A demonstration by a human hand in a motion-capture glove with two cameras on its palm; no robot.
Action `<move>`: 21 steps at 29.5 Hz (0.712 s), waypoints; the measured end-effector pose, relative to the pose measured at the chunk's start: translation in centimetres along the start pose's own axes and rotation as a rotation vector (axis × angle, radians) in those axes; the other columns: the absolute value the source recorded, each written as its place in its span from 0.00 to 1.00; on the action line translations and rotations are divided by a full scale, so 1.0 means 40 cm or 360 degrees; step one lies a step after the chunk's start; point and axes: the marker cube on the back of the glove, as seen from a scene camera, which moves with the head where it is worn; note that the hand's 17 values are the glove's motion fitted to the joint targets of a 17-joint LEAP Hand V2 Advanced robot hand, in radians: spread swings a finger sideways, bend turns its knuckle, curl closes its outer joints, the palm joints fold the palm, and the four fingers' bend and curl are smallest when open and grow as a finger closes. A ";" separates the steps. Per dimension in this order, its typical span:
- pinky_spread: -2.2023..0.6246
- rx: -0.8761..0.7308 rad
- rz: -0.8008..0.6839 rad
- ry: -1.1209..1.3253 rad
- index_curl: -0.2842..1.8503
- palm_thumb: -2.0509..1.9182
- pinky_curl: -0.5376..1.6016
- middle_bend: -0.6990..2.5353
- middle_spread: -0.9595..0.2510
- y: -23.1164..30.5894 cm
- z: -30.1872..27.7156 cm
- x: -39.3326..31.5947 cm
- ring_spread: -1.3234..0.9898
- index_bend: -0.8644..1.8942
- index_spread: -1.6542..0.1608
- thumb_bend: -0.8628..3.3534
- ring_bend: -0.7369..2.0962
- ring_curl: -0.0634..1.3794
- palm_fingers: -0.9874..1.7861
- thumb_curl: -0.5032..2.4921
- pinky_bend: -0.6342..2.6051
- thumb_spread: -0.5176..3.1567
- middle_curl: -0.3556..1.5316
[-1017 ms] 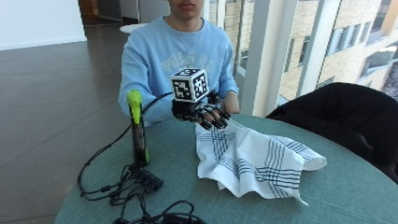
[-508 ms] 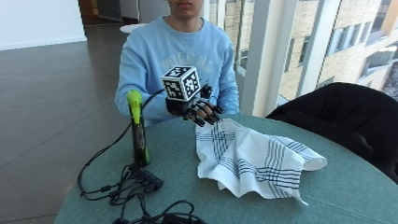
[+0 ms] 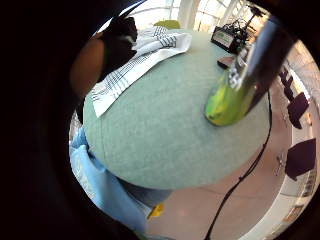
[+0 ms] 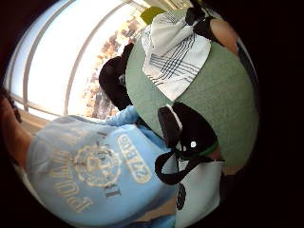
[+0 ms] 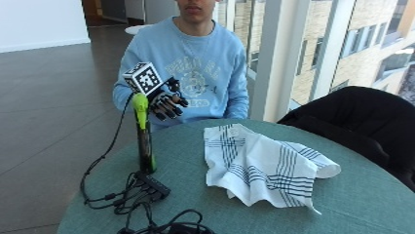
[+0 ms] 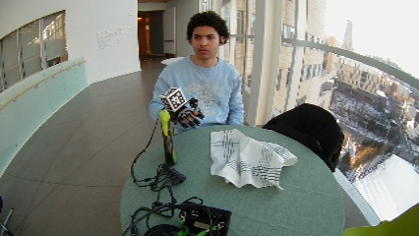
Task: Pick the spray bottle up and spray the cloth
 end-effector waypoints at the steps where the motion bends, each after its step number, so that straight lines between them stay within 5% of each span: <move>1: 0.85 0.0095 0.0108 -0.0018 0.28 0.67 0.37 0.29 0.72 0.009 -0.009 0.013 0.57 0.38 0.69 0.24 0.33 0.20 0.58 0.25 0.25 0.45 0.35; 3: 0.85 0.0211 0.0247 -0.0042 0.28 0.67 0.38 0.29 0.73 0.020 -0.029 0.046 0.57 0.37 0.69 0.24 0.33 0.20 0.59 0.25 0.25 0.45 0.35; 13: 0.85 0.0293 0.0226 -0.0226 0.26 0.69 0.39 0.29 0.73 0.078 -0.084 0.224 0.57 0.35 0.70 0.23 0.35 0.23 0.58 0.26 0.27 0.45 0.37; 21: 0.85 0.0582 0.0566 -0.0640 0.25 0.69 0.41 0.29 0.74 -0.062 -0.059 0.326 0.57 0.35 0.70 0.21 0.36 0.24 0.57 0.26 0.28 0.44 0.38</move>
